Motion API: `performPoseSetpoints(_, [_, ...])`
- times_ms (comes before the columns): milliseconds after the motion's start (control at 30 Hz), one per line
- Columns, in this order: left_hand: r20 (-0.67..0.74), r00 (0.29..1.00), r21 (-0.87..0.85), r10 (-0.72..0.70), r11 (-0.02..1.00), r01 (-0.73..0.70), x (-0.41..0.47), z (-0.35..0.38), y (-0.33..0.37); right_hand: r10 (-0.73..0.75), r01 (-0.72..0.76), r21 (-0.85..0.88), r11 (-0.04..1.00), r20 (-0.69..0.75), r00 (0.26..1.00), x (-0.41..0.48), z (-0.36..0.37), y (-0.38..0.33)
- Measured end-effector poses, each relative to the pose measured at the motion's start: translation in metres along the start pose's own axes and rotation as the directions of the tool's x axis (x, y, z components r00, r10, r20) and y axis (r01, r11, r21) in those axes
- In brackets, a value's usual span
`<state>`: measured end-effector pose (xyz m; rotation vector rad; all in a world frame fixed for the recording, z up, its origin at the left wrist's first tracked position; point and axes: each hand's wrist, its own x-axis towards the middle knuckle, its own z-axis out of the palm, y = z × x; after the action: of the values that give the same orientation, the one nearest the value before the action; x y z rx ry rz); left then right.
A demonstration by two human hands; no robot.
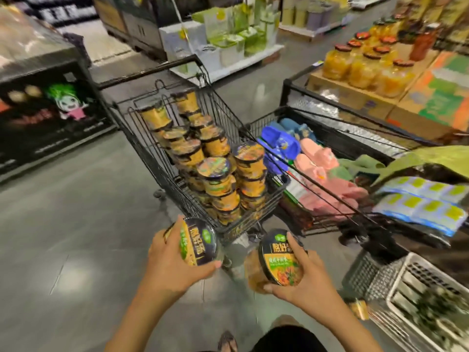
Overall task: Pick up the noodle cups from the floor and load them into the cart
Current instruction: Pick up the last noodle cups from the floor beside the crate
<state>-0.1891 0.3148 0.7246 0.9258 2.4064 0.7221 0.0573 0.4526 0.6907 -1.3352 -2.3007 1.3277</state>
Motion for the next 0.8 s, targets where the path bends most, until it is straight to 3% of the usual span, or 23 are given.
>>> performPoseSetpoints(200, [-0.084, 0.994, -0.146, -0.069, 0.988, 0.057, 0.075, -0.030, 0.009, -0.115, 0.121, 0.112, 0.986, -0.060, 0.992, 0.087, -0.029, -0.046])
performPoseSetpoints(367, [-0.149, 0.984, -0.212, -0.102, 0.975, 0.069, 0.143, -0.052, 0.031, -0.204, 0.203, 0.118, 0.972, -0.007, 0.979, 0.195, -0.062, -0.081])
performPoseSetpoints(600, [-0.187, 0.958, -0.260, -0.220, 0.951, 0.167, 0.248, -0.072, 0.070, -0.249, 0.251, 0.002, 0.968, 0.118, 0.961, 0.367, -0.080, -0.135])
performPoseSetpoints(800, [-0.213, 0.932, -0.205, -0.293, 0.946, 0.251, 0.345, -0.088, 0.078, -0.284, 0.323, -0.151, 0.934, 0.232, 0.930, 0.497, -0.070, -0.178])
